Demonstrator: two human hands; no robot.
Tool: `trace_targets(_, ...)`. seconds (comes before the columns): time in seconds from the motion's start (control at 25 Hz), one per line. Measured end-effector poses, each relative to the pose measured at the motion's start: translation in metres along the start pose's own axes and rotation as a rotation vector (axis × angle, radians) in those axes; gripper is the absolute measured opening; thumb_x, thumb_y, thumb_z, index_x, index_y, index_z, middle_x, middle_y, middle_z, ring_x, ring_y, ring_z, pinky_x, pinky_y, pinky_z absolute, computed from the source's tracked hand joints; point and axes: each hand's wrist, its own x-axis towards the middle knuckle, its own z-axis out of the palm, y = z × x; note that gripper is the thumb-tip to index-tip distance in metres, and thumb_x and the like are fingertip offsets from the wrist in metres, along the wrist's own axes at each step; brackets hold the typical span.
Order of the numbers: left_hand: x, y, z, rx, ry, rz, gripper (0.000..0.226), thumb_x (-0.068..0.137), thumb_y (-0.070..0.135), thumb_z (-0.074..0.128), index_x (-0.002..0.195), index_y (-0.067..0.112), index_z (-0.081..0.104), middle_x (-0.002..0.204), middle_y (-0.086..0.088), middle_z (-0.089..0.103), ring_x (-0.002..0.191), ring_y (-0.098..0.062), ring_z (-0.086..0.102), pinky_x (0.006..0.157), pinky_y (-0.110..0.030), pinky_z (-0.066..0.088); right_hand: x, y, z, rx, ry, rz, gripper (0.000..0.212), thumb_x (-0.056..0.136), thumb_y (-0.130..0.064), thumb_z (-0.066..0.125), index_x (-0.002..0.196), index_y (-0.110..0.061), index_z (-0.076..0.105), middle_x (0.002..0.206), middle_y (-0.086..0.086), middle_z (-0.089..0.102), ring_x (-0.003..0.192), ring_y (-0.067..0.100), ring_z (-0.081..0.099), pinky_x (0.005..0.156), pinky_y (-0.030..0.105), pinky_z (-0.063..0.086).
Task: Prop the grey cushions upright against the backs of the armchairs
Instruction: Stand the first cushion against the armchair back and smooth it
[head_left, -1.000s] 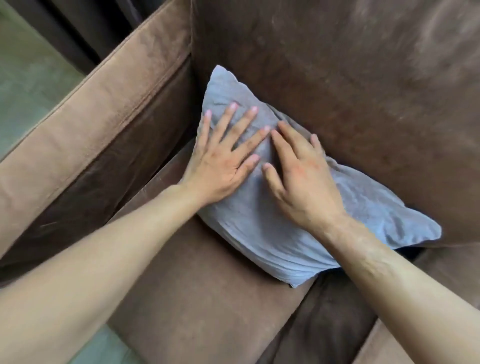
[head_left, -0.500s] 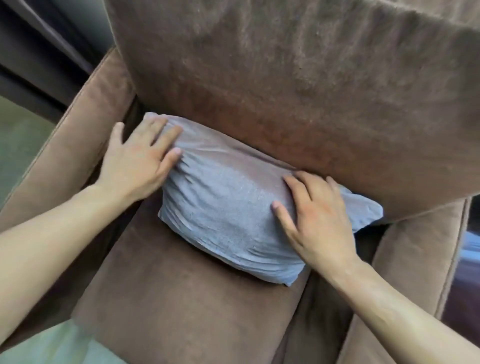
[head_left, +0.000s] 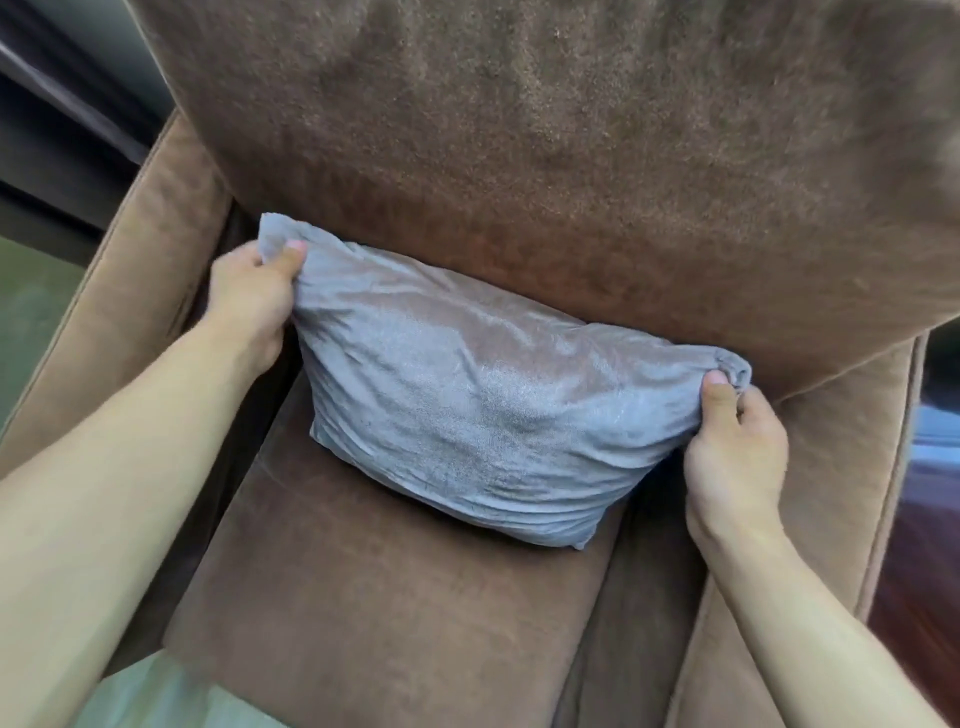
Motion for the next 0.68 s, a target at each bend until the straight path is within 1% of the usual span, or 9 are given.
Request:
trace_targets(0.08,0.0,0.002,-0.002,-0.077,0.085,0.084,0.014,0.099,0.013,0.058,0.094,0.017,0.071,0.098,0.002,0.073,0.091,-0.009,0.071,0.098,-0.037,0.059,-0.004,-0.003,-0.003,0.029,0.062,-0.06,0.032,0.104,-0.033,0.049,0.077,-0.02,0.059,0.074,-0.01,0.055,0.067,-0.006,0.048,0.065,0.013,0.041)
trace_targets(0.16,-0.007,-0.002,-0.006,0.088,0.16,0.181,0.03,0.099,0.02,0.053,0.126,0.013,0.063,0.12,-0.001,0.067,0.108,-0.01,0.063,0.105,-0.032,0.05,-0.004,0.003,-0.004,0.206,0.016,0.024,0.032,0.103,-0.039,0.049,0.079,-0.023,0.064,0.081,-0.009,0.066,0.081,-0.002,0.059,0.075,0.016,0.046)
trace_targets(0.24,-0.03,-0.005,0.002,0.401,0.285,0.275,0.052,0.102,0.03,0.045,0.15,0.011,0.043,0.146,-0.01,0.052,0.131,-0.021,0.052,0.112,-0.028,0.036,0.0,0.015,0.001,0.57,0.042,0.268,0.028,0.102,-0.034,0.047,0.085,-0.024,0.067,0.086,-0.01,0.072,0.091,0.008,0.066,0.087,0.026,0.049)
trace_targets(0.28,-0.049,-0.005,0.015,0.548,0.263,0.488,0.053,0.103,0.032,0.044,0.151,0.007,0.042,0.149,-0.015,0.05,0.136,-0.028,0.048,0.116,-0.032,0.032,0.004,0.025,0.004,0.659,0.091,0.368,0.025,0.101,-0.025,0.045,0.085,-0.023,0.065,0.084,-0.008,0.071,0.086,0.011,0.066,0.085,0.027,0.049)
trace_targets(0.32,-0.072,-0.005,0.033,0.65,0.109,0.78,0.05,0.104,0.03,0.046,0.146,0.002,0.047,0.145,-0.019,0.054,0.135,-0.034,0.05,0.119,-0.04,0.033,0.008,0.037,0.007,0.633,0.135,0.419,0.025,0.098,-0.015,0.042,0.088,-0.018,0.065,0.085,-0.004,0.071,0.084,0.014,0.065,0.081,0.025,0.049)
trace_targets(0.4,-0.117,-0.014,0.079,0.791,-0.304,1.278,0.044,0.103,0.03,0.052,0.134,-0.001,0.06,0.133,-0.021,0.064,0.126,-0.039,0.06,0.113,-0.054,0.042,0.007,0.075,0.017,0.338,0.121,0.439,0.034,0.093,0.005,0.039,0.111,-0.004,0.065,0.102,0.009,0.071,0.093,0.02,0.064,0.073,0.019,0.052)
trace_targets(0.44,-0.136,-0.021,0.102,0.855,-0.408,1.396,0.045,0.102,0.033,0.055,0.132,0.0,0.063,0.13,-0.019,0.067,0.124,-0.037,0.063,0.111,-0.055,0.044,0.003,0.1,0.021,0.133,0.067,0.437,0.038,0.091,0.009,0.041,0.121,-0.002,0.062,0.11,0.013,0.069,0.1,0.023,0.064,0.074,0.02,0.053)
trace_targets(0.6,-0.168,-0.028,0.166,0.963,-0.482,1.349,0.036,0.094,0.034,0.06,0.117,0.008,0.071,0.106,-0.011,0.069,0.101,-0.035,0.064,0.092,-0.05,0.05,-0.037,0.18,0.031,-0.464,-0.368,0.401,0.057,0.078,-0.011,0.053,0.134,-0.012,0.055,0.13,0.01,0.064,0.122,0.03,0.06,0.101,0.038,0.049)
trace_targets(0.68,-0.164,-0.02,0.173,0.867,-0.481,1.318,0.011,0.089,0.011,0.063,0.094,0.006,0.072,0.09,-0.011,0.064,0.084,-0.034,0.059,0.074,-0.05,0.049,-0.043,0.191,0.033,-0.551,-0.384,0.459,0.042,0.085,-0.017,0.057,0.127,-0.012,0.055,0.117,0.009,0.066,0.109,0.03,0.063,0.088,0.033,0.052)
